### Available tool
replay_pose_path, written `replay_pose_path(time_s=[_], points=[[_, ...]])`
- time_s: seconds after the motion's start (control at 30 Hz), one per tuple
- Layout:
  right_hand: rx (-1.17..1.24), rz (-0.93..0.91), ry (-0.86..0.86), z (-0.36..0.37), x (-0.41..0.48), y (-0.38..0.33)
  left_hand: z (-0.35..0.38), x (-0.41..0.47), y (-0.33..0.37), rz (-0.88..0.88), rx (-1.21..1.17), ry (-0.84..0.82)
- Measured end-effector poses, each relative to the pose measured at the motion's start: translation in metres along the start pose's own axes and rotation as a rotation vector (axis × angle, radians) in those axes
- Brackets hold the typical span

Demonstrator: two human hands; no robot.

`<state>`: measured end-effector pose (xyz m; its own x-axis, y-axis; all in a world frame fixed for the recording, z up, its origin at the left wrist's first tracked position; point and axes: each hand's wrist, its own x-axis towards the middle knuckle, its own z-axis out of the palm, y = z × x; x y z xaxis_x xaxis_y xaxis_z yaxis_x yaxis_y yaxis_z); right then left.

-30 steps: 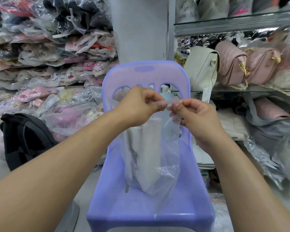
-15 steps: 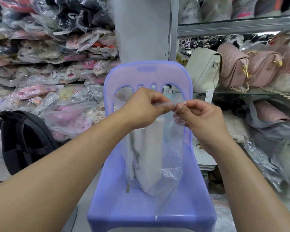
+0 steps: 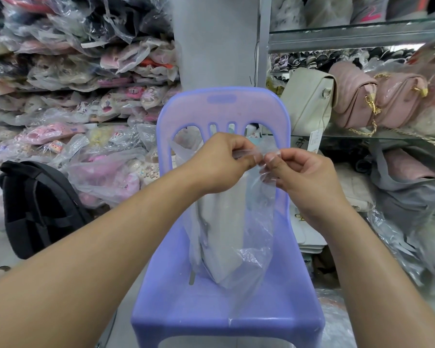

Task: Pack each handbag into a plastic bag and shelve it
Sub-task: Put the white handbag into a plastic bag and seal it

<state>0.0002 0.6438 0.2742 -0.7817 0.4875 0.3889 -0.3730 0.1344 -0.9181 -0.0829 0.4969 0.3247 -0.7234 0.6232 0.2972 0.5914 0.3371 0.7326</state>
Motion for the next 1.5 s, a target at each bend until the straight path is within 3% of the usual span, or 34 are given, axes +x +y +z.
replay_pose_path(time_s=[0.47,0.77,1.07,1.5], points=[[-0.017,0.007,-0.004,-0.005,0.001,0.001,-0.001,0.001,-0.002,0.009,-0.038,-0.004],[-0.059,0.009,0.010,-0.002,0.001,0.003,0.012,0.010,-0.009,0.008,0.209,0.014],[-0.035,-0.024,0.071,-0.005,0.003,0.006,0.014,0.014,-0.010,0.070,0.151,0.099],[0.011,-0.031,0.047,-0.009,0.003,0.013,0.011,0.012,-0.007,0.041,0.074,0.010]])
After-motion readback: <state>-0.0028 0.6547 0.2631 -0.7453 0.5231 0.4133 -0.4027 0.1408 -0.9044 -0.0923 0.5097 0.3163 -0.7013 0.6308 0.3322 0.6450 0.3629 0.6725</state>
